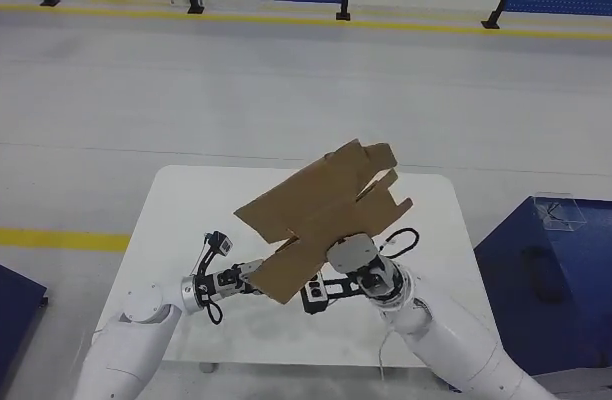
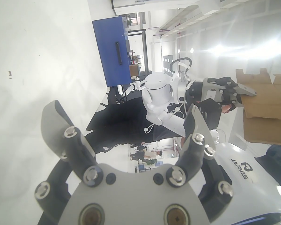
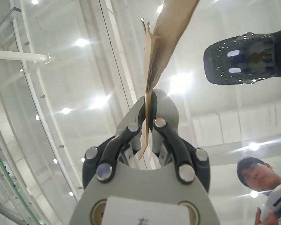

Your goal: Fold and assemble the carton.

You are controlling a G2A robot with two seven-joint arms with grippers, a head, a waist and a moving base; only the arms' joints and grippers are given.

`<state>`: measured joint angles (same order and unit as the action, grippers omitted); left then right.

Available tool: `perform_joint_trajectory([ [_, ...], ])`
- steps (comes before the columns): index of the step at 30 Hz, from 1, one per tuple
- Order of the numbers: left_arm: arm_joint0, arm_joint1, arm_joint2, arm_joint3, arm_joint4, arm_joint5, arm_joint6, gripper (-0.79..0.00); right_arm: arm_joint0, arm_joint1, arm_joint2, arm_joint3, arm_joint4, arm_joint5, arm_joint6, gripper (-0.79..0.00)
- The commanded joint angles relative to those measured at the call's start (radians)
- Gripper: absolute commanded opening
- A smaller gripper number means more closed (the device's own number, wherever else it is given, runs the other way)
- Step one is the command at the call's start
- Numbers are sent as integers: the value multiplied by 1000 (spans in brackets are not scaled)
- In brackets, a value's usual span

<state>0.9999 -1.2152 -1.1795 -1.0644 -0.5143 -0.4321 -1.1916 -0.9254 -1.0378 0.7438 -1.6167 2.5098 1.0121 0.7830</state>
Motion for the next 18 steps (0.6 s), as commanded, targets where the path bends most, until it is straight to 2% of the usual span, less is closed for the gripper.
perform_joint_trajectory([
  [1,0,0,0,0,0,0,0,0,6,6,16,-7,-29,0,16,-785],
  [3,0,0,0,0,0,0,0,0,10,10,85,-8,-112,-12,37,-785],
  [5,0,0,0,0,0,0,0,0,5,9,168,-33,-307,-97,122,-785],
  [9,0,0,0,0,0,0,0,0,-10,9,263,1,-898,-509,462,-785],
  [11,0,0,0,0,0,0,0,0,-6,8,293,62,-1048,-716,562,-785],
  [14,0,0,0,0,0,0,0,0,6,6,349,99,-1218,-1027,594,-785],
  [18,0,0,0,0,0,0,0,0,-9,7,413,83,-1442,-1371,584,-785],
])
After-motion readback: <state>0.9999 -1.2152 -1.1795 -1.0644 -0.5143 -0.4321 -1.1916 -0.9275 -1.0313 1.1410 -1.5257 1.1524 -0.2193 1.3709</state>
